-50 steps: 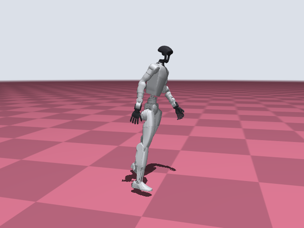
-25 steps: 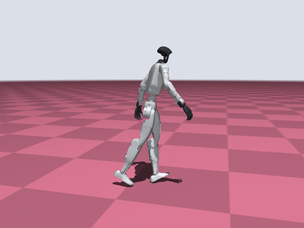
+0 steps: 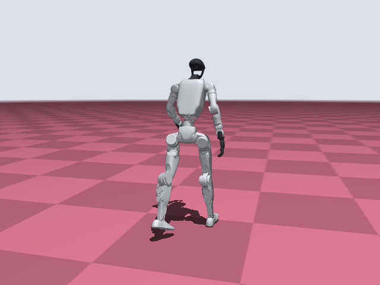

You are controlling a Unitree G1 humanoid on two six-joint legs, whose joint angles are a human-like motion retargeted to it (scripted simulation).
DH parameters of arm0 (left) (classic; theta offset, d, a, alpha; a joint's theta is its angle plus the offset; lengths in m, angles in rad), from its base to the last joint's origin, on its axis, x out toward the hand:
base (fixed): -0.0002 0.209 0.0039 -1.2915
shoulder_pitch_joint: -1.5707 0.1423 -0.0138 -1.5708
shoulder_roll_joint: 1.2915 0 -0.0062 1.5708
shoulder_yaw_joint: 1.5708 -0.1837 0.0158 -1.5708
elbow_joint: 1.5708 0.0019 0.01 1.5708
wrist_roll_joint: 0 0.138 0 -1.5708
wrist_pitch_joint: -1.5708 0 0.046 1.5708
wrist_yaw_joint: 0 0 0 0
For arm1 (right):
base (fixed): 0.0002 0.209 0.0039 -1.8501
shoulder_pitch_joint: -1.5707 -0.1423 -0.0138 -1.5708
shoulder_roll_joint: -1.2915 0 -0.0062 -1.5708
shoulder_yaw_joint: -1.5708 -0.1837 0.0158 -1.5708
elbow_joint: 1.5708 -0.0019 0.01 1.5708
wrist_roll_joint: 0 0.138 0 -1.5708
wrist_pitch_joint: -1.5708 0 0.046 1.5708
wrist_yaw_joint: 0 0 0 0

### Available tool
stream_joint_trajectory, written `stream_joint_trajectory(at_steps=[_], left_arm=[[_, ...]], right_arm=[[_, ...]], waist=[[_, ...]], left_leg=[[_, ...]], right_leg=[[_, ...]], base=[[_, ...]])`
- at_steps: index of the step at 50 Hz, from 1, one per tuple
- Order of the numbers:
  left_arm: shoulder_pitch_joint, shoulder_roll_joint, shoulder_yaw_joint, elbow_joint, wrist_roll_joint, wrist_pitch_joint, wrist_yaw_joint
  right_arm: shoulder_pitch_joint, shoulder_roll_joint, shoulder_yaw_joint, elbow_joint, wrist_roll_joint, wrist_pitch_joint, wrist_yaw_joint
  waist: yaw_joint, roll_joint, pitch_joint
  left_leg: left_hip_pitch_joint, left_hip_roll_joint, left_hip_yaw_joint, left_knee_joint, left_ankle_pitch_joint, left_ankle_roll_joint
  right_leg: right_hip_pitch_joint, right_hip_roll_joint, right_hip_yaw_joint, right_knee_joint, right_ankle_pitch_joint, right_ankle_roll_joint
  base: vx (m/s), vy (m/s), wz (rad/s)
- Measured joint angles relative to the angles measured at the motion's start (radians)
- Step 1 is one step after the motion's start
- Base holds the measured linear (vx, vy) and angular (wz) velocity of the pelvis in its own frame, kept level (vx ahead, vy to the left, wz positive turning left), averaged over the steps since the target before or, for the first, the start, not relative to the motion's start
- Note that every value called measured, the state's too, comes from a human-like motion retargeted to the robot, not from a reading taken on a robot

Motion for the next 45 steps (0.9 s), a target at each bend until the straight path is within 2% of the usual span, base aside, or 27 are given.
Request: stream_joint_trajectory(at_steps=[2, 4, 5, 7, 8, 9, 10, 12, 13, 15, 17, 19, 20, 22, 25, 27, 28, 30, 32, 35, 37, 40, 42, 45], left_arm=[[0.080, 0.001, 0.044, -0.009, -0.045, 0.027, -0.018], [0.176, 0.004, 0.092, -0.003, -0.067, 0.065, -0.016], [0.224, 0.006, 0.113, 0.009, -0.066, 0.079, -0.004], [0.322, -0.004, 0.134, 0.068, 0.016, 0.098, -0.008], [0.375, -0.020, 0.142, 0.113, 0.074, 0.104, -0.048], [0.412, -0.043, 0.141, 0.171, 0.062, 0.104, -0.093], [0.440, -0.069, 0.137, 0.237, 0.016, 0.101, -0.140], [0.455, -0.092, 0.147, 0.337, -0.147, 0.109, -0.109], [0.483, -0.102, 0.157, 0.380, -0.201, 0.118, -0.092], [0.534, -0.123, 0.177, 0.471, -0.299, 0.134, -0.034], [0.586, -0.139, 0.223, 0.566, -0.253, 0.141, -0.006], [0.644, -0.160, 0.293, 0.656, -0.128, 0.133, -0.007], [0.669, -0.172, 0.332, 0.699, -0.056, 0.125, -0.014], [0.719, -0.186, 0.348, 0.739, 0.001, 0.077, -0.002], [0.747, -0.203, 0.341, 0.736, 0.017, 0.074, -0.019], [0.726, -0.207, 0.331, 0.711, 0.062, 0.076, -0.042], [0.699, -0.203, 0.318, 0.698, 0.086, 0.086, -0.053], [0.609, -0.192, 0.282, 0.671, 0.074, 0.105, -0.037], [0.509, -0.186, 0.263, 0.619, 0.010, 0.111, 0.018], [0.351, -0.179, 0.234, 0.498, -0.086, 0.085, 0.065], [0.256, -0.173, 0.202, 0.391, -0.143, 0.052, 0.057], [0.133, -0.154, 0.161, 0.232, -0.227, -0.006, 0.011], [0.064, -0.140, 0.157, 0.155, -0.287, -0.047, -0.014], [0.007, -0.128, 0.169, 0.102, -0.341, -0.079, -0.032]], right_arm=[[-0.015, -0.016, 0.012, -0.011, -0.019, 0.017, -0.012], [-0.043, -0.023, 0.002, -0.004, -0.061, 0.038, -0.057], [-0.061, -0.020, -0.012, 0.006, -0.092, 0.049, -0.084], [-0.102, -0.010, -0.026, 0.037, -0.126, 0.063, -0.076], [-0.120, -0.009, -0.009, 0.053, -0.112, 0.057, -0.041], [-0.155, -0.016, 0.054, 0.074, -0.059, 0.049, 0.011], [-0.200, -0.029, 0.139, 0.098, 0.014, 0.041, 0.072], [-0.315, -0.037, 0.218, 0.101, 0.065, 0.042, 0.089], [-0.349, -0.043, 0.241, 0.084, 0.057, 0.041, 0.090], [-0.414, -0.062, 0.282, 0.035, 0.028, 0.033, 0.068], [-0.448, -0.071, 0.271, -0.034, -0.029, 0.003, 0.018], [-0.453, -0.071, 0.245, -0.088, -0.083, -0.026, -0.010], [-0.450, -0.069, 0.230, -0.107, -0.110, -0.036, -0.013], [-0.427, -0.047, 0.218, -0.107, -0.102, -0.101, -0.047], [-0.359, -0.006, 0.197, -0.066, -0.087, -0.122, -0.072], [-0.278, 0.022, 0.164, -0.025, -0.091, -0.118, -0.050], [-0.239, 0.035, 0.154, 0.002, -0.085, -0.107, -0.007], [-0.175, 0.063, 0.158, 0.070, -0.055, -0.075, 0.057], [-0.109, 0.087, 0.169, 0.129, -0.050, -0.053, 0.073], [-0.031, 0.100, 0.190, 0.192, -0.063, -0.043, 0.108], [0.007, 0.095, 0.210, 0.215, -0.073, -0.047, 0.133], [0.046, 0.079, 0.228, 0.238, -0.084, -0.057, 0.149], [0.047, 0.076, 0.218, 0.258, -0.093, -0.058, 0.142], [0.025, 0.088, 0.189, 0.304, -0.104, -0.047, 0.148]], waist=[[0.009, -0.001, 0.011], [0.032, -0.023, 0.068], [0.047, -0.044, 0.106], [0.090, -0.121, 0.130], [0.105, -0.165, 0.100], [0.111, -0.170, -0.005], [0.112, -0.155, -0.148], [0.177, -0.172, -0.234], [0.221, -0.195, -0.228], [0.336, -0.233, -0.175], [0.441, -0.202, -0.075], [0.496, -0.155, -0.009], [0.514, -0.135, 0.015], [0.517, -0.131, 0.015], [0.475, -0.118, 0.015], [0.434, -0.089, 0.023], [0.423, -0.069, 0.012], [0.408, -0.062, -0.051], [0.380, -0.055, -0.090], [0.304, -0.031, -0.111], [0.227, -0.012, -0.117], [0.097, -0.014, -0.106], [0.021, -0.046, -0.077], [-0.022, -0.067, -0.051]], left_leg=[[0.072, 0.011, 0.144, 0.014, 0.042, 0.030], [0.163, 0.004, 0.361, 0.069, 0.081, 0.074], [0.206, -0.007, 0.472, 0.103, 0.107, 0.105], [0.159, -0.114, 0.497, 0.273, 0.028, 0.222], [0.040, -0.207, 0.452, 0.442, -0.082, 0.286], [-0.213, -0.251, 0.458, 0.647, -0.188, 0.339], [-0.534, -0.270, 0.489, 0.872, -0.294, 0.386], [-0.822, -0.183, 0.629, 0.873, -0.340, 0.386], [-0.849, -0.172, 0.681, 0.771, -0.333, 0.386], [-0.812, -0.203, 0.709, 0.446, -0.239, 0.384], [-0.699, -0.122, 0.739, 0.167, -0.192, 0.283], [-0.641, -0.039, 0.817, 0.028, -0.218, 0.166], [-0.626, -0.008, 0.850, -0.014, -0.232, 0.104], [-0.624, 0.012, 0.850, -0.014, -0.229, 0.047], [-0.520, 0.005, 0.810, -0.014, -0.136, 0.036], [-0.422, 0.011, 0.768, 0.019, -0.165, 0.050], [-0.392, 0.030, 0.744, 0.043, -0.200, 0.062], [-0.402, 0.046, 0.704, 0.090, -0.252, 0.093], [-0.389, 0.045, 0.671, 0.117, -0.286, 0.100], [-0.336, 0.038, 0.602, 0.125, -0.313, 0.100], [-0.291, 0.034, 0.543, 0.114, -0.317, 0.096], [-0.196, 0.004, 0.440, 0.094, -0.320, 0.086], [-0.098, -0.027, 0.370, 0.082, -0.323, 0.079], [0.032, -0.010, 0.316, 0.071, -0.305, 0.055]], right_leg=[[0.056, 0.038, 0.065, 0.031, -0.008, -0.049], [0.184, 0.055, 0.072, 0.067, -0.075, -0.067], [0.260, 0.052, 0.073, 0.080, -0.106, -0.055], [0.358, -0.011, 0.086, 0.099, -0.136, 0.015], [0.369, -0.063, 0.088, 0.099, -0.142, 0.043], [0.277, -0.069, 0.091, 0.100, -0.132, 0.043], [0.135, -0.054, 0.093, 0.101, -0.114, 0.028], [0.010, -0.020, 0.128, 0.096, -0.072, 0.030], [0.016, -0.025, 0.160, 0.093, -0.062, 0.046], [0.069, -0.052, 0.256, 0.085, -0.050, 0.097], [0.212, 0.002, 0.315, 0.069, -0.044, 0.091], [0.358, 0.049, 0.345, 0.053, -0.032, 0.073], [0.425, 0.064, 0.362, 0.044, -0.019, 0.062], [0.511, 0.070, 0.397, 0.043, 0.037, 0.038], [0.625, 0.088, 0.443, 0.063, 0.210, 0.019], [0.638, 0.132, 0.426, 0.185, 0.365, 0.045], [0.569, 0.170, 0.383, 0.347, 0.398, 0.067], [0.307, 0.189, 0.263, 0.720, 0.332, 0.047], [0.110, 0.156, 0.166, 0.912, 0.178, -0.042], [-0.072, 0.113, 0.061, 0.945, 0.052, -0.109], [-0.121, 0.097, 0.014, 0.799, 0.015, -0.104], [-0.088, 0.038, -0.048, 0.396, 0.025, -0.058], [-0.029, -0.019, -0.082, 0.128, 0.051, 0.019], [-0.005, -0.023, -0.071, -0.049, 0.027, 0.131]], base=[[0.85, -0.51, -0.24], [0.95, -0.46, -0.55], [0.97, -0.40, -0.54], [0.88, -0.34, -0.42], [0.68, -0.32, 0.03], [0.50, -0.35, 0.49], [0.43, -0.47, 0.41], [0.54, -0.46, -0.44], [0.73, -0.15, -1.49], [0.87, 0.14, -2.33], [1.00, 0.02, -2.34], [1.08, 0.03, -1.53], [1.12, 0.09, -1.01], [1.13, 0.15, -0.52], [1.16, 0.21, 0.35], [1.16, 0.22, 0.85], [1.08, 0.18, 0.70], [0.98, 0.14, 0.57], [0.94, 0.12, 0.79], [0.91, 0.09, 1.36], [0.90, 0.01, 1.89], [0.95, -0.11, 2.13], [1.04, -0.24, 1.88], [1.05, -0.35, 0.82]])
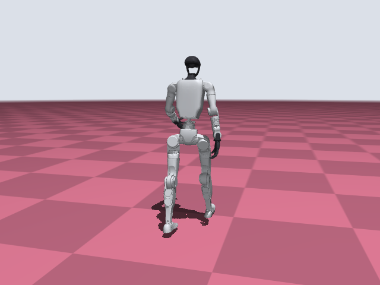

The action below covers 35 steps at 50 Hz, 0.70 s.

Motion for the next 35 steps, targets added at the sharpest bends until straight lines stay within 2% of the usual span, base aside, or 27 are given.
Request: stream_joint_trajectory(at_steps=[2, 4, 5, 7, 8, 10, 12, 15, 17, 20, 23, 24, 25, 27, 30, 32, 33, 35], left_arm=[[0.020, -0.010, 0.009, 0.001, -0.016, 0.014, -0.003], [0.086, -0.019, 0.003, 0.019, 0.005, 0.042, 0.002], [0.130, -0.022, -0.006, 0.031, 0.033, 0.060, 0.006], [0.243, -0.023, -0.044, 0.069, 0.139, 0.119, 0.003], [0.301, -0.022, -0.069, 0.094, 0.191, 0.151, -0.010], [0.407, -0.020, -0.117, 0.156, 0.254, 0.192, -0.036], [0.512, -0.016, -0.141, 0.223, 0.308, 0.206, -0.046], [0.662, -0.012, -0.133, 0.332, 0.362, 0.204, -0.044], [0.745, -0.015, -0.093, 0.403, 0.360, 0.193, -0.024], [0.843, -0.026, 0.007, 0.498, 0.378, 0.168, 0.022], [0.905, -0.043, 0.095, 0.567, 0.439, 0.132, 0.054], [0.914, -0.047, 0.107, 0.580, 0.444, 0.128, 0.058], [0.918, -0.051, 0.113, 0.590, 0.444, 0.128, 0.060], [0.896, -0.056, 0.104, 0.594, 0.419, 0.142, 0.054], [0.809, -0.063, 0.085, 0.590, 0.416, 0.148, 0.024], [0.719, -0.052, 0.047, 0.588, 0.579, 0.154, -0.046], [0.656, -0.047, 0.042, 0.582, 0.613, 0.157, -0.055], [0.515, -0.035, 0.028, 0.557, 0.643, 0.165, -0.048]], right_arm=[[-0.031, 0.003, -0.012, 0.033, 0.006, 0.007, -0.014], [-0.072, 0.002, -0.019, 0.058, 0.016, 0.015, -0.044], [-0.095, 0.001, -0.023, 0.068, 0.018, 0.020, -0.060], [-0.152, -0.001, -0.028, 0.073, 0.029, 0.038, -0.084], [-0.185, -0.004, -0.021, 0.068, 0.049, 0.046, -0.089], [-0.265, -0.013, -0.005, 0.046, 0.102, 0.051, -0.108], [-0.345, -0.021, -0.005, -0.008, 0.134, 0.043, -0.148], [-0.449, -0.039, 0.004, -0.136, 0.174, 0.019, -0.208], [-0.507, -0.059, 0.016, -0.239, 0.181, -0.006, -0.245], [-0.567, -0.089, 0.012, -0.374, 0.164, -0.050, -0.289], [-0.566, -0.101, -0.002, -0.432, 0.154, -0.080, -0.295], [-0.552, -0.098, -0.002, -0.430, 0.153, -0.081, -0.293], [-0.535, -0.093, -0.001, -0.423, 0.154, -0.079, -0.293], [-0.475, -0.075, 0.002, -0.382, 0.156, -0.066, -0.289], [-0.338, -0.042, -0.009, -0.298, 0.141, -0.055, -0.241], [-0.227, -0.016, -0.029, -0.234, 0.171, -0.033, -0.139], [-0.178, -0.006, -0.030, -0.203, 0.163, -0.026, -0.114], [-0.089, 0.009, -0.019, -0.147, 0.141, -0.013, -0.079]], waist=[[0.021, 0.002, -0.007], [0.063, -0.009, -0.006], [0.086, -0.020, 0.001], [0.128, -0.061, 0.010], [0.138, -0.078, -0.008], [0.161, -0.085, -0.070], [0.211, -0.099, -0.085], [0.315, -0.141, -0.070], [0.393, -0.155, -0.046], [0.494, -0.109, -0.002], [0.547, -0.053, 0.019], [0.554, -0.049, 0.015], [0.559, -0.050, 0.007], [0.546, -0.053, -0.014], [0.502, -0.031, -0.029], [0.474, -0.012, -0.055], [0.457, -0.006, -0.068], [0.418, 0.001, -0.090]], left_leg=[[0.047, 0.011, 0.007, 0.017, 0.067, -0.008], [0.082, -0.008, 0.039, 0.070, 0.166, -0.001], [0.094, -0.026, 0.063, 0.112, 0.220, 0.008], [0.009, -0.082, 0.159, 0.340, 0.286, 0.059], [-0.112, -0.105, 0.215, 0.527, 0.269, 0.097], [-0.405, -0.121, 0.293, 0.858, 0.158, 0.175], [-0.588, -0.130, 0.351, 0.963, 0.069, 0.211], [-0.733, -0.111, 0.463, 0.860, 0.019, 0.215], [-0.746, -0.078, 0.525, 0.633, 0.039, 0.180], [-0.691, 0.023, 0.594, 0.223, 0.131, 0.082], [-0.663, 0.112, 0.622, -0.007, 0.102, -0.018], [-0.659, 0.119, 0.599, -0.040, 0.090, -0.028], [-0.654, 0.119, 0.567, -0.063, 0.083, -0.028], [-0.616, 0.111, 0.543, -0.061, 0.140, 0.000], [-0.511, 0.109, 0.542, -0.036, 0.190, 0.024], [-0.457, 0.114, 0.490, -0.004, 0.136, 0.078], [-0.440, 0.117, 0.467, 0.010, 0.111, 0.095], [-0.417, 0.114, 0.428, 0.035, 0.073, 0.107]], right_leg=[[0.017, 0.025, 0.026, -0.003, 0.013, -0.016], [0.086, 0.031, 0.036, -0.001, 0.050, -0.063], [0.131, 0.027, 0.042, 0.000, 0.056, -0.082], [0.194, -0.009, 0.086, 0.041, 0.005, -0.086], [0.195, -0.028, 0.105, 0.060, -0.019, -0.087], [0.152, -0.035, 0.131, 0.090, -0.051, -0.093], [0.150, -0.031, 0.165, 0.100, -0.074, -0.093], [0.190, -0.035, 0.238, 0.101, -0.109, -0.097], [0.233, -0.029, 0.294, 0.098, -0.133, -0.107], [0.346, 0.036, 0.362, 0.086, -0.160, -0.134], [0.477, 0.088, 0.404, 0.076, -0.168, -0.141], [0.507, 0.090, 0.416, 0.078, -0.157, -0.140], [0.532, 0.088, 0.427, 0.082, -0.140, -0.138], [0.569, 0.089, 0.441, 0.110, -0.061, -0.140], [0.615, 0.117, 0.426, 0.219, 0.128, -0.132], [0.532, 0.150, 0.365, 0.446, 0.231, -0.116], [0.452, 0.160, 0.317, 0.596, 0.246, -0.111], [0.283, 0.148, 0.215, 0.848, 0.179, -0.147]], base=[[1.04, -0.39, -0.28], [1.08, -0.39, -0.81], [1.10, -0.36, -0.95], [1.05, -0.32, -0.75], [0.94, -0.25, -0.38], [0.86, -0.19, -0.28], [0.87, -0.15, -0.81], [0.91, -0.09, -1.42], [0.96, 0.00, -1.74], [1.04, 0.11, -1.61], [1.10, 0.24, -1.05], [1.10, 0.29, -0.63], [1.10, 0.31, -0.35], [1.11, 0.34, 0.03], [1.14, 0.36, 0.47], [1.10, 0.34, 0.63], [1.01, 0.30, 0.74], [0.95, 0.26, 0.87]])
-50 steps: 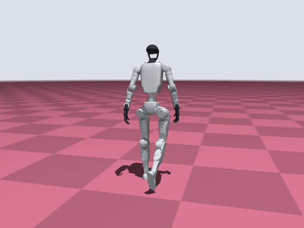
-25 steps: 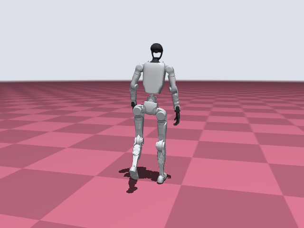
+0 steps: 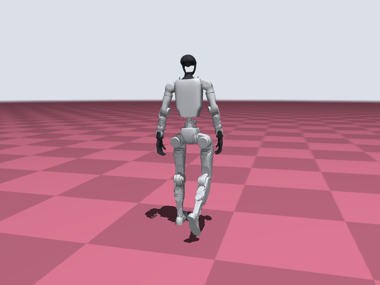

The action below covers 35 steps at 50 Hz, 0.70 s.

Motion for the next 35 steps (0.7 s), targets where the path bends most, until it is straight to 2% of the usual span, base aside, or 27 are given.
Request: stream_joint_trajectory(at_steps=[3, 5, 7, 10, 12, 13, 15, 17, 20, 22, 23, 25, 27, 29, 31, 33, 35], left_arm=[[-0.223, 0.023, -0.023, -0.082, 0.008, 0.004, 0.037], [-0.365, 0.042, -0.039, -0.160, 0.003, -0.004, 0.064], [-0.494, 0.066, -0.051, -0.247, -0.013, -0.020, 0.093], [-0.662, 0.105, -0.060, -0.364, -0.045, -0.052, 0.131], [-0.800, 0.074, -0.045, -0.397, -0.385, -0.087, 0.122], [-0.831, 0.083, -0.052, -0.408, -0.388, -0.101, 0.130], [-0.857, 0.090, -0.065, -0.419, -0.374, -0.111, 0.136], [-0.816, 0.079, -0.083, -0.417, -0.361, -0.101, 0.133], [-0.660, 0.063, -0.132, -0.399, -0.349, -0.066, 0.108], [-0.497, 0.063, -0.177, -0.376, -0.303, -0.024, 0.071], [-0.404, 0.067, -0.199, -0.360, -0.258, 0.000, 0.041], [-0.238, 0.074, -0.239, -0.315, -0.205, 0.026, -0.010], [-0.084, 0.089, -0.256, -0.263, -0.175, 0.039, -0.026], [0.061, 0.102, -0.255, -0.201, -0.151, 0.039, -0.035], [0.187, 0.110, -0.233, -0.130, -0.169, 0.032, -0.022], [0.286, 0.109, -0.178, -0.057, -0.224, 0.023, 0.017], [0.366, 0.096, -0.087, 0.009, -0.244, 0.012, 0.054]], right_arm=[[0.113, 0.006, 0.032, 0.059, -0.043, 0.016, 0.036], [0.174, 0.002, 0.053, 0.087, -0.071, 0.020, 0.055], [0.220, -0.006, 0.066, 0.106, -0.092, 0.023, 0.064], [0.259, -0.018, 0.069, 0.135, -0.101, 0.030, 0.058], [0.230, -0.014, 0.124, 0.165, -0.198, 0.103, 0.065], [0.224, -0.006, 0.113, 0.179, -0.216, 0.114, 0.069], [0.200, 0.017, 0.093, 0.207, -0.241, 0.128, 0.079], [0.159, 0.033, 0.086, 0.229, -0.229, 0.137, 0.077], [0.078, 0.047, 0.081, 0.234, -0.181, 0.147, 0.038], [0.017, 0.047, 0.072, 0.217, -0.138, 0.151, 0.011], [-0.017, 0.043, 0.075, 0.204, -0.097, 0.147, 0.003], [-0.121, 0.024, 0.099, 0.186, 0.016, 0.127, -0.024], [-0.247, 0.007, 0.087, 0.165, 0.067, 0.115, -0.071], [-0.367, -0.008, 0.083, 0.133, 0.097, 0.108, -0.101], [-0.478, -0.022, 0.097, 0.092, 0.122, 0.104, -0.113], [-0.579, -0.039, 0.111, 0.049, 0.131, 0.097, -0.125], [-0.642, -0.054, 0.097, 0.006, 0.108, 0.076, -0.144]], waist=[[-0.073, 0.011, -0.006], [-0.134, 0.020, -0.003], [-0.205, 0.025, 0.005], [-0.314, 0.004, 0.025], [-0.359, -0.022, 0.057], [-0.375, -0.032, 0.073], [-0.376, -0.035, 0.097], [-0.346, -0.031, 0.103], [-0.269, -0.057, 0.128], [-0.227, -0.107, 0.133], [-0.224, -0.129, 0.107], [-0.232, -0.124, -0.005], [-0.198, -0.125, -0.033], [-0.138, -0.149, -0.030], [-0.059, -0.185, -0.021], [0.032, -0.206, 0.003], [0.112, -0.172, 0.035]], left_leg=[[0.047, -0.018, -0.055, 0.018, -0.038, -0.009], [0.087, -0.034, -0.099, 0.015, -0.053, -0.019], [0.134, -0.051, -0.151, 0.002, -0.060, -0.033], [0.221, -0.099, -0.235, -0.016, -0.071, -0.047], [0.296, -0.127, -0.268, -0.034, -0.097, -0.099], [0.343, -0.129, -0.288, -0.039, -0.104, -0.107], [0.426, -0.106, -0.307, -0.050, -0.094, -0.125], [0.491, -0.105, -0.316, -0.051, -0.026, -0.119], [0.574, -0.141, -0.300, 0.013, 0.129, -0.100], [0.511, -0.194, -0.246, 0.224, 0.218, -0.058], [0.391, -0.215, -0.206, 0.422, 0.226, -0.028], [0.027, -0.199, -0.133, 0.838, 0.135, 0.046], [-0.174, -0.178, -0.070, 0.994, -0.001, 0.107], [-0.283, -0.167, 0.003, 0.981, -0.065, 0.131], [-0.344, -0.167, 0.073, 0.836, -0.076, 0.120], [-0.342, -0.159, 0.129, 0.571, -0.038, 0.072], [-0.283, -0.105, 0.181, 0.271, 0.016, -0.002]], right_leg=[[-0.194, -0.034, -0.107, 0.143, -0.154, -0.071], [-0.282, -0.041, -0.149, 0.103, -0.207, -0.077], [-0.325, -0.050, -0.186, -0.055, -0.245, -0.062], [-0.311, -0.100, -0.247, -0.447, -0.207, -0.015], [-0.288, -0.134, -0.278, -0.718, -0.146, 0.072], [-0.284, -0.142, -0.281, -0.796, -0.149, 0.113], [-0.297, -0.123, -0.256, -0.851, -0.195, 0.147], [-0.275, -0.109, -0.213, -0.851, -0.193, 0.134], [-0.148, -0.114, -0.184, -0.851, -0.128, 0.094], [-0.066, -0.162, -0.158, -0.828, -0.148, 0.088], [-0.060, -0.189, -0.147, -0.803, -0.177, 0.075], [-0.136, -0.188, -0.137, -0.770, -0.218, 0.039], [-0.138, -0.173, -0.112, -0.763, -0.246, 0.030], [-0.107, -0.172, -0.067, -0.766, -0.270, 0.036], [-0.081, -0.181, -0.007, -0.772, -0.288, 0.052], [-0.047, -0.179, 0.064, -0.777, -0.302, 0.063], [0.027, -0.134, 0.121, -0.783, -0.316, 0.060]], base=[[0.89, 0.20, 1.08], [0.86, 0.13, 1.33], [0.86, 0.06, 1.50], [0.90, -0.05, 1.58], [0.98, -0.16, 1.31], [1.03, -0.24, 0.86], [1.04, -0.29, 0.33], [1.05, -0.24, -0.24], [1.12, -0.28, -0.66], [1.11, -0.28, -0.47], [0.99, -0.25, 0.06], [0.88, -0.21, 0.27], [0.88, -0.18, -0.52], [0.91, -0.15, -1.26], [0.91, -0.07, -1.76], [0.94, 0.03, -2.09], [1.01, 0.13, -1.96]])
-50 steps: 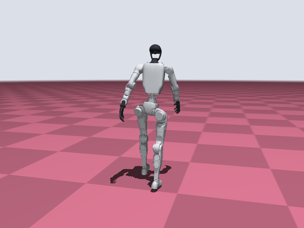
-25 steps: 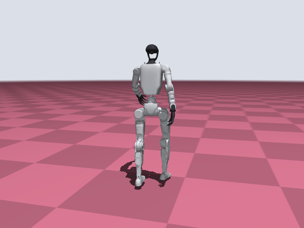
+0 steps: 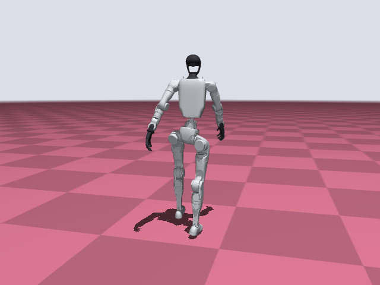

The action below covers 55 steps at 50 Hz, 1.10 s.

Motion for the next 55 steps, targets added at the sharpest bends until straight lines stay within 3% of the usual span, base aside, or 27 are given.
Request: stream_joint_trajectory(at_steps=[4, 7, 10, 12, 13, 15, 18, 20, 23, 25, 27, 28, 30, 35, 37, 40, 42, 45, 48, 50, 53, 55], left_arm=[[0.084, -0.048, 0.134, 0.070, 0.051, -0.029, 0.001], [0.068, -0.082, 0.099, 0.043, 0.009, -0.014, -0.019], [-0.015, -0.112, 0.065, -0.006, 0.001, 0.004, -0.052], [-0.133, -0.127, 0.054, -0.014, 0.040, -0.006, -0.024], [-0.205, -0.127, 0.046, -0.021, 0.023, -0.006, -0.021], [-0.374, -0.124, 0.045, -0.025, -0.035, -0.001, 0.005], [-0.636, -0.107, 0.068, -0.040, -0.102, -0.008, 0.047], [-0.800, -0.090, 0.073, -0.073, -0.134, -0.028, 0.058], [-1.000, -0.049, 0.059, -0.181, -0.205, -0.083, 0.061], [-1.102, -0.017, 0.053, -0.274, -0.269, -0.132, 0.059], [-1.187, 0.000, 0.079, -0.351, -0.335, -0.142, 0.086], [-1.210, 0.014, 0.085, -0.387, -0.353, -0.155, 0.091], [-1.219, 0.030, 0.097, -0.442, -0.383, -0.167, 0.089], [-1.016, -0.016, 0.080, -0.482, -0.430, -0.121, 0.090], [-0.854, -0.038, 0.043, -0.457, -0.383, -0.062, 0.071], [-0.620, -0.074, -0.011, -0.375, -0.300, 0.017, 0.039], [-0.479, -0.087, -0.031, -0.308, -0.243, 0.054, 0.028], [-0.285, -0.087, -0.060, -0.205, -0.167, 0.072, -0.011], [-0.128, -0.065, -0.061, -0.121, -0.161, 0.056, -0.010], [-0.038, -0.049, -0.018, -0.065, -0.111, 0.040, -0.005], [0.043, -0.038, 0.079, 0.021, 0.030, 0.007, -0.017], [0.060, -0.030, 0.107, 0.049, 0.070, 0.002, -0.024]], right_arm=[[0.001, -0.004, -0.053, -0.039, -0.053, -0.030, -0.011], [0.089, 0.016, -0.061, -0.020, -0.063, -0.014, -0.008], [0.262, 0.042, -0.083, 0.014, -0.116, -0.001, 0.001], [0.399, 0.057, -0.097, 0.052, -0.152, -0.073, 0.090], [0.459, 0.063, -0.086, 0.074, -0.153, -0.068, 0.138], [0.568, 0.077, -0.060, 0.115, -0.153, -0.054, 0.205], [0.718, 0.086, -0.038, 0.167, -0.180, -0.043, 0.263], [0.800, 0.083, -0.026, 0.196, -0.193, -0.042, 0.293], [0.881, 0.073, -0.018, 0.226, -0.190, -0.046, 0.309], [0.909, 0.067, -0.028, 0.238, -0.181, -0.052, 0.298], [0.895, 0.070, -0.033, 0.248, -0.222, 0.035, 0.247], [0.888, 0.077, -0.052, 0.246, -0.241, 0.048, 0.245], [0.866, 0.095, -0.081, 0.240, -0.267, 0.060, 0.246], [0.737, 0.112, -0.098, 0.228, -0.195, 0.075, 0.172], [0.672, 0.111, -0.088, 0.221, -0.147, 0.077, 0.138], [0.517, 0.084, -0.058, 0.213, -0.046, 0.059, 0.078], [0.396, 0.061, -0.085, 0.193, -0.041, 0.057, 0.031], [0.225, 0.028, -0.101, 0.132, 0.000, 0.054, 0.002], [0.077, -0.015, -0.092, 0.038, 0.060, 0.032, -0.025], [0.011, -0.043, -0.107, -0.033, 0.066, -0.005, -0.053], [-0.025, -0.070, -0.134, -0.107, 0.047, -0.057, -0.063], [-0.015, -0.071, -0.133, -0.121, 0.042, -0.063, -0.052]], waist=[[0.056, 0.099, 0.039], [0.028, 0.111, 0.033], [-0.030, 0.147, 0.042], [-0.056, 0.176, 0.025], [-0.072, 0.178, 0.002], [-0.118, 0.165, -0.046], [-0.215, 0.164, -0.066], [-0.292, 0.171, -0.062], [-0.416, 0.169, -0.044], [-0.494, 0.142, -0.023], [-0.546, 0.114, 0.009], [-0.561, 0.105, 0.029], [-0.546, 0.111, 0.057], [-0.415, 0.068, 0.104], [-0.371, 0.020, 0.094], [-0.351, 0.029, -0.030], [-0.298, 0.028, -0.038], [-0.177, -0.011, -0.036], [-0.022, -0.046, -0.012], [0.070, -0.015, 0.015], [0.144, 0.050, 0.035], [0.154, 0.053, 0.028]], left_leg=[[0.083, 0.094, 0.014, -0.306, -0.027, -0.116], [0.145, 0.086, -0.037, -0.335, 0.003, -0.093], [0.272, 0.097, -0.053, -0.307, 0.019, -0.089], [0.326, 0.125, -0.089, -0.271, -0.027, -0.088], [0.328, 0.130, -0.107, -0.260, -0.049, -0.080], [0.316, 0.119, -0.144, -0.248, -0.082, -0.064], [0.357, 0.099, -0.211, -0.265, -0.117, -0.077], [0.401, 0.089, -0.265, -0.286, -0.128, -0.097], [0.469, 0.066, -0.349, -0.312, -0.132, -0.121], [0.531, 0.029, -0.409, -0.324, -0.134, -0.120], [0.613, 0.005, -0.451, -0.343, -0.141, -0.123], [0.661, 0.010, -0.466, -0.350, -0.144, -0.129], [0.745, 0.064, -0.457, -0.360, -0.130, -0.156], [0.878, -0.018, -0.450, -0.235, 0.101, -0.099], [0.754, -0.083, -0.403, 0.053, 0.168, -0.050], [0.269, -0.096, -0.316, 0.634, 0.045, 0.041], [0.108, -0.080, -0.246, 0.731, -0.054, 0.094], [-0.044, -0.076, -0.133, 0.630, -0.104, 0.125], [-0.079, -0.075, -0.069, 0.254, -0.040, 0.061], [-0.046, -0.019, -0.034, -0.022, 0.023, -0.004], [-0.015, 0.059, 0.004, -0.263, 0.009, -0.091], [-0.003, 0.054, -0.029, -0.323, -0.001, -0.104]], right_leg=[[0.194, 0.081, 0.060, -0.016, -0.007, -0.010], [0.279, 0.086, 0.065, 0.008, 0.062, -0.029], [0.340, 0.118, 0.024, 0.128, 0.239, -0.062], [0.244, 0.156, -0.046, 0.384, 0.342, -0.054], [0.141, 0.163, -0.089, 0.551, 0.356, -0.043], [-0.078, 0.156, -0.153, 0.821, 0.287, -0.054], [-0.281, 0.137, -0.230, 0.929, 0.128, -0.097], [-0.359, 0.122, -0.279, 0.865, 0.072, -0.105], [-0.391, 0.084, -0.334, 0.563, 0.059, -0.089], [-0.363, 0.035, -0.362, 0.278, 0.120, -0.054], [-0.335, 0.000, -0.378, 0.030, 0.183, 0.029], [-0.326, 0.000, -0.378, -0.043, 0.180, 0.072], [-0.345, 0.063, -0.348, -0.067, 0.125, 0.088], [-0.163, 0.036, -0.318, -0.067, 0.216, 0.078], [-0.091, -0.018, -0.279, -0.048, 0.168, 0.050], [-0.164, -0.029, -0.240, 0.015, 0.089, -0.022], [-0.140, -0.021, -0.209, 0.024, 0.052, -0.034], [-0.093, -0.034, -0.136, 0.012, 0.007, -0.026], [-0.036, -0.044, -0.053, -0.014, -0.032, -0.012], [0.043, -0.001, -0.018, -0.029, -0.056, -0.020], [0.179, 0.066, 0.006, -0.032, -0.074, -0.034], [0.235, 0.078, 0.008, -0.020, -0.053, -0.042]], base=[[1.06, 0.26, -1.03], [1.04, 0.32, 0.03], [1.08, 0.32, 0.45], [1.03, 0.30, 0.47], [0.94, 0.27, 0.59], [0.88, 0.23, 0.83], [0.87, 0.16, 1.27], [0.86, 0.09, 1.60], [0.87, -0.01, 1.74], [0.94, -0.14, 1.62], [1.02, -0.24, 1.12], [1.05, -0.35, 0.50], [1.06, -0.45, -0.21], [1.13, -0.22, -0.81], [1.10, -0.25, -0.60], [0.95, -0.16, -0.14], [0.96, -0.12, -0.79], [0.96, -0.07, -1.40], [0.99, 0.04, -1.81], [1.06, 0.15, -1.62], [1.12, 0.23, -0.81], [1.13, 0.26, 0.11]])
